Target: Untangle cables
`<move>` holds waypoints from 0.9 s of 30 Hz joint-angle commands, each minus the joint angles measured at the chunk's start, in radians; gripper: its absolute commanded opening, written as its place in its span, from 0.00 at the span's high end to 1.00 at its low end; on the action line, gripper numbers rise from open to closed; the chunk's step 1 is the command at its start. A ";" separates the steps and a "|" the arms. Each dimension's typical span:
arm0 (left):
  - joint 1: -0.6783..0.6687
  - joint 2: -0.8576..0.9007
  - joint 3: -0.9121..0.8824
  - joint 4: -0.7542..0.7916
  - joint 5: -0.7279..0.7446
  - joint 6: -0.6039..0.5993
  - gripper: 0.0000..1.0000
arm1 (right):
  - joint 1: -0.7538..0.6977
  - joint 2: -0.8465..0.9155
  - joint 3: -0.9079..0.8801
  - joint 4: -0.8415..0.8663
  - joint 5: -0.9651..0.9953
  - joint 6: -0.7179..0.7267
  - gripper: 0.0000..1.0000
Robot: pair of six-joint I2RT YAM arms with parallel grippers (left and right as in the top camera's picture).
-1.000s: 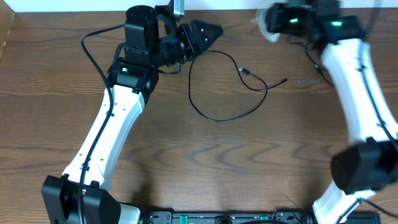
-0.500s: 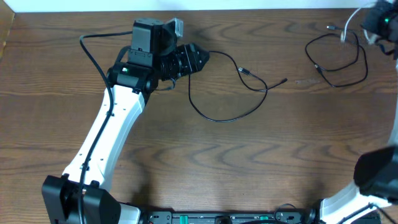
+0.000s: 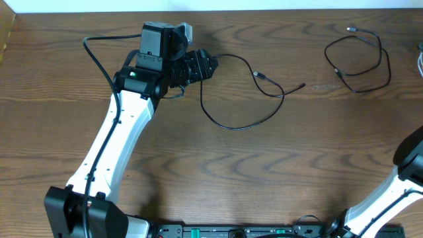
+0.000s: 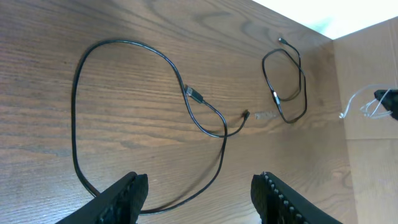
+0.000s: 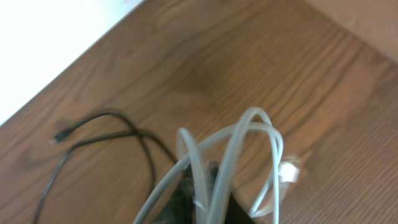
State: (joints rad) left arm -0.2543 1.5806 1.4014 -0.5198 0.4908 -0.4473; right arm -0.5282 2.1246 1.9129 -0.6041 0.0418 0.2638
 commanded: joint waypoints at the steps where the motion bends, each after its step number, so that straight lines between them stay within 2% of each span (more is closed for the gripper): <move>1: 0.001 0.003 0.010 -0.003 -0.014 0.014 0.41 | -0.014 0.017 0.004 0.009 -0.019 -0.005 0.39; 2: 0.001 0.004 0.010 -0.003 -0.014 0.014 0.41 | -0.014 0.017 0.004 0.012 -0.019 0.005 0.08; 3: 0.001 0.005 0.010 -0.003 -0.014 0.014 0.41 | -0.014 0.014 0.004 0.015 -0.018 0.012 0.01; 9: 0.001 0.008 0.010 -0.003 -0.014 0.014 0.41 | -0.014 0.013 0.004 -0.036 -0.052 0.013 0.01; 16: 0.003 0.008 0.010 -0.003 -0.049 0.069 0.41 | 0.037 0.016 0.003 -0.158 -0.426 -0.063 0.02; 20: 0.014 0.008 0.010 -0.001 -0.084 0.069 0.41 | 0.124 0.019 0.003 -0.250 -0.560 -0.170 0.05; 27: 0.112 0.007 0.010 -0.010 -0.076 0.069 0.41 | 0.334 0.025 0.001 -0.394 -0.565 -0.237 0.11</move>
State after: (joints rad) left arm -0.1860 1.5810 1.4014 -0.5243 0.4282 -0.3916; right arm -0.2554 2.1426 1.9129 -0.9810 -0.4698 0.0959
